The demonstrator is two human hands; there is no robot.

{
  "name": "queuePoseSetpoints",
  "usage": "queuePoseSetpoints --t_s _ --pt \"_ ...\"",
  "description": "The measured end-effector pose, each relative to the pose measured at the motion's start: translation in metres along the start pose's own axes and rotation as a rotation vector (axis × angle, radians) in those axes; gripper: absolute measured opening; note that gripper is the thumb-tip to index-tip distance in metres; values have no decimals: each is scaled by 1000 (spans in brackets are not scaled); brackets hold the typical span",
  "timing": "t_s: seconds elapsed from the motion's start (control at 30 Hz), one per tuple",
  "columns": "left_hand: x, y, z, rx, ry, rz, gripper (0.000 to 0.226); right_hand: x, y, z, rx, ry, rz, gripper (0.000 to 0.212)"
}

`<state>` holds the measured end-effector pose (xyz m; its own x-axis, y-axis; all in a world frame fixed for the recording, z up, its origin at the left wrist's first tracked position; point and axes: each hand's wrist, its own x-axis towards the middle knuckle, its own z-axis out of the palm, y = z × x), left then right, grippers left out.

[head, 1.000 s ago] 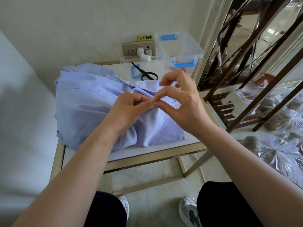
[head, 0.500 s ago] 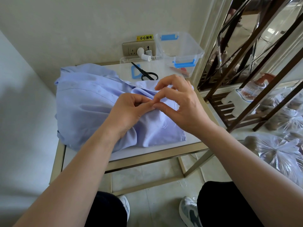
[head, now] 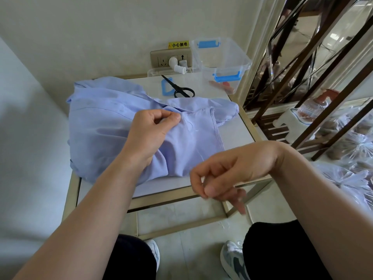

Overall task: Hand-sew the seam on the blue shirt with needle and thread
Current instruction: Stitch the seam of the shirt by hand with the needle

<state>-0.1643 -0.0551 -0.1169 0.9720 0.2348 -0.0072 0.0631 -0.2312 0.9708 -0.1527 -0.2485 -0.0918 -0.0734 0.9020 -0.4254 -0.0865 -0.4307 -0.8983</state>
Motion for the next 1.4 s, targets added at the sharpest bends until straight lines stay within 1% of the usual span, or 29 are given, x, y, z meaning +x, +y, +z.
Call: queuePoseSetpoints --t_s 0.03,0.1,0.17,0.2,0.27,0.33,0.43,0.53,0.63,0.7,0.73,0.77,0.8,0.87,0.9,0.93,0.97,1.0,1.03,1.1,1.13,1.17,1.2,1.27,1.33,1.4 --pt "0 0 0 3 -4 3 16 1 0 -2 -20 150 -28 10" --pt "1 -1 0 15 -13 9 15 5 2 -6 -81 555 -65 7" --pt "1 -2 0 17 -15 14 15 14 4 -9 -154 944 -109 12" --pt "2 -2 0 14 -16 15 15 19 5 -10 -174 1083 -147 13" --pt "2 -2 0 3 -26 5 13 26 6 -9 -194 1267 -222 15" --pt "2 -2 0 -12 -42 -5 12 30 6 -10 -234 1374 -267 17" --pt "1 1 1 -41 -81 -15 12 35 7 -11 -287 1450 -267 21" --pt "-2 3 2 -67 -116 -20 15 39 8 -13 -322 1488 -251 18" --pt "-2 4 0 -61 -112 -24 13 39 6 -13 -330 1489 -242 14" --pt "-1 3 -1 -51 -88 -34 12 37 2 -12 -332 1446 -265 14" --pt "0 2 -1 -45 -68 -44 13 34 -1 -11 -338 1379 -271 13" --pt "1 2 -2 -40 -44 -56 14 30 -4 -10 -355 1251 -256 12" --pt "2 1 -2 -34 -19 -68 15 24 -7 -8 -386 1059 -212 9" --pt "3 1 -3 -26 20 -76 19 16 -11 -1 -432 617 -49 6" --pt "3 1 -3 -27 29 -74 20 14 -11 2 -450 471 32 6" --pt "3 1 -3 -29 31 -72 21 14 -10 3 -474 417 85 6" --pt "2 1 -3 -30 28 -72 21 15 -9 3 -495 451 106 7" --pt "2 1 -2 -30 24 -71 20 16 -7 1 -507 557 99 8" --pt "2 1 -1 -30 19 -69 20 18 -6 -1 -496 713 72 9" --pt "2 1 0 -30 9 -69 17 21 -4 -9 -390 1054 -27 11" --pt "2 1 0 -31 2 -70 15 23 -3 -12 -322 1190 -89 15" --pt "2 1 0 -34 -6 -71 14 25 -3 -13 -270 1284 -141 19" --pt "2 1 0 -36 -17 -69 13 28 -2 -13 -246 1341 -174 21" --pt "0 2 0 -46 -40 -60 14 33 -2 -11 -247 1398 -195 25" --pt "-1 3 1 -62 -56 -54 15 38 -1 -11 -263 1423 -194 24" --pt "-2 3 2 -67 -65 -53 13 40 1 -13 -275 1436 -206 19"
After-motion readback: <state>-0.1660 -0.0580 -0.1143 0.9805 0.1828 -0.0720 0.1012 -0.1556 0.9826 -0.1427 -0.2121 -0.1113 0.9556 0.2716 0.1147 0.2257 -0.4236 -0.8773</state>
